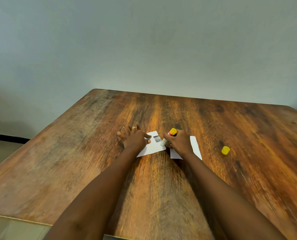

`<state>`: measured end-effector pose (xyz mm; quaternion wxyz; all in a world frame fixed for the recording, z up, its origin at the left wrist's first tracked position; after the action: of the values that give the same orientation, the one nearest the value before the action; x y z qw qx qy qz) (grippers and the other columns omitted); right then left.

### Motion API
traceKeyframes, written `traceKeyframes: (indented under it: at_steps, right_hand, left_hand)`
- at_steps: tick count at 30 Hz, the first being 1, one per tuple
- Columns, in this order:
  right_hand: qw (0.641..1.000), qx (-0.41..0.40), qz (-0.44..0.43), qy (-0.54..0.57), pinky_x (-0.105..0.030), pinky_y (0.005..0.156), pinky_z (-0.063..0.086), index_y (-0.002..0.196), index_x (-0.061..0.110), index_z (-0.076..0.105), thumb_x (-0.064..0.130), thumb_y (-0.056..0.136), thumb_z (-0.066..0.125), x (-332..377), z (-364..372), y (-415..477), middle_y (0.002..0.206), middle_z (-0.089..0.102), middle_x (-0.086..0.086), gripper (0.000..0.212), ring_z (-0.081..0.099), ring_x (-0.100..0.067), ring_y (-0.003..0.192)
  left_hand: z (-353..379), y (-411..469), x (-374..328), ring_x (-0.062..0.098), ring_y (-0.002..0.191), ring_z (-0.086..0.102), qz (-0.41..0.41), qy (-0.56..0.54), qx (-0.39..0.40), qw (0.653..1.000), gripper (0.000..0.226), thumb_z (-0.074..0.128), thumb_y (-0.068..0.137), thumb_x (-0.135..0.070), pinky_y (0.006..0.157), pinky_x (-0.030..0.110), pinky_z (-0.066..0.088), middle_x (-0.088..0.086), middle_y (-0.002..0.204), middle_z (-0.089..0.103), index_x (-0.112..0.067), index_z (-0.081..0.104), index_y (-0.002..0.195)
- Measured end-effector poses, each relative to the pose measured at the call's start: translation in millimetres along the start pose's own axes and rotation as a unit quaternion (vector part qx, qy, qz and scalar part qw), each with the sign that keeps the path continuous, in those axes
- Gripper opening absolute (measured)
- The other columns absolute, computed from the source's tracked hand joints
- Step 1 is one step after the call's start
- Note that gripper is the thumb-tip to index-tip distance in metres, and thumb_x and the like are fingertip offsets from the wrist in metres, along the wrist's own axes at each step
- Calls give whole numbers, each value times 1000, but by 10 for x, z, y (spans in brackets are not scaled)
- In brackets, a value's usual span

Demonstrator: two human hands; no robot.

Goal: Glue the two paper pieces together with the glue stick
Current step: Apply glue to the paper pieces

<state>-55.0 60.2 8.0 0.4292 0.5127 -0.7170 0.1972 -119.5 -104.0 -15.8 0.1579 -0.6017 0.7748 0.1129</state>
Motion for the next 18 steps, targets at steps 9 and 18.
traceKeyframes:
  at_steps: [9, 18]
  right_hand:
    - [1000, -3, 3, -6, -28, 59, 44, 61, 15, 51, 22, 81, 66, -31, -37, -56, 68, 57, -8, 26, 52, -18, 65]
    - [996, -30, 46, 72, -33, 64, 52, 69, 7, 63, 19, 77, 66, -181, -100, -72, 69, 64, -9, 15, 59, -22, 67]
  left_hand:
    - [8, -23, -29, 40, 143, 15, 7, -7, 11, 1000, 34, 52, 94, -28, 112, 62, 19, 13, 155, 27, -29, 59, 127]
    - [-3, -59, -28, 39, 143, 15, 1, -9, 7, 1000, 33, 51, 94, -29, 112, 65, 17, 12, 153, 29, -29, 60, 127]
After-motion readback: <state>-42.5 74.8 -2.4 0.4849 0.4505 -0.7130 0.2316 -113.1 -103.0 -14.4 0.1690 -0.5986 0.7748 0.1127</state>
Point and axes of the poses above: each hand's wrist, its own y-axis towards the middle knuckle, its own z-axis out of the palm, x = y × z, the point moved 8 cm from there along y, towards the middle knuckle
